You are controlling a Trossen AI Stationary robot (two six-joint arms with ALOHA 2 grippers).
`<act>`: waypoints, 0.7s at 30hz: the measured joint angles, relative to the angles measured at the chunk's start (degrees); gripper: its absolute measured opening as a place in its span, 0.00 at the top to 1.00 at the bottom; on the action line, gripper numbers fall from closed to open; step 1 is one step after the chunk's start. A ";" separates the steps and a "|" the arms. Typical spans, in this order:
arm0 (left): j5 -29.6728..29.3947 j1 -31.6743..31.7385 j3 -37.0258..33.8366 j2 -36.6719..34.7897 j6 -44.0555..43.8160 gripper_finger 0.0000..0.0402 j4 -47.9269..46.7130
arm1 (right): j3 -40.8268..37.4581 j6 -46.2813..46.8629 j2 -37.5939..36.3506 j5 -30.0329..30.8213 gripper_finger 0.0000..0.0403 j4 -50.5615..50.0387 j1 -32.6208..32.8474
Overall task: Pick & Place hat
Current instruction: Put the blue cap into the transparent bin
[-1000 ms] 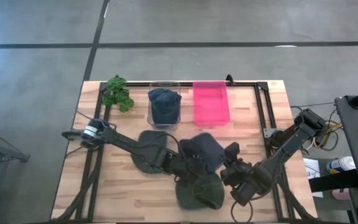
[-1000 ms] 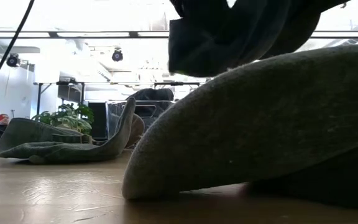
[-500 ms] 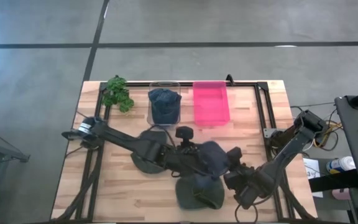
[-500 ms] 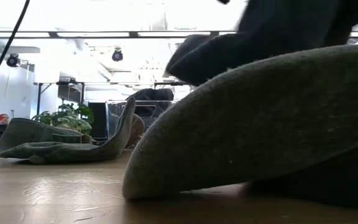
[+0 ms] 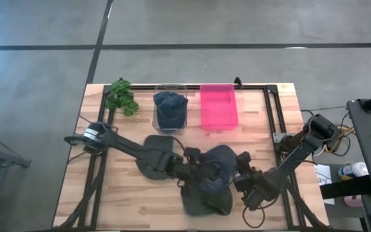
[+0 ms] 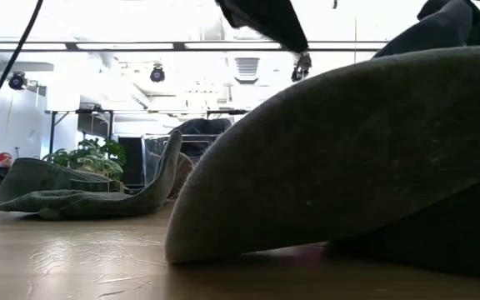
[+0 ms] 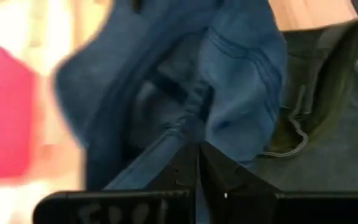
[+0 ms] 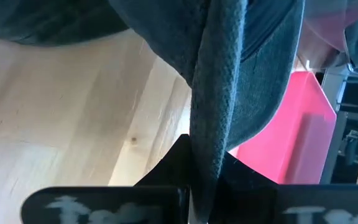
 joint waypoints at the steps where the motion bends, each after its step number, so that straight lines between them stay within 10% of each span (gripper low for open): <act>1: 1.24 0.00 -1.29 0.35 0.01 0.97 2.27 | -0.06 -0.76 -0.03 -0.05 0.97 0.61 0.00; 8: 3.52 0.20 -6.48 2.46 0.97 0.97 13.68 | -0.76 -8.83 -0.06 -9.26 0.97 9.38 0.03; 21: 11.56 2.38 -8.56 5.28 9.24 0.97 13.23 | 0.98 -17.57 -0.03 -3.41 0.97 9.76 -0.12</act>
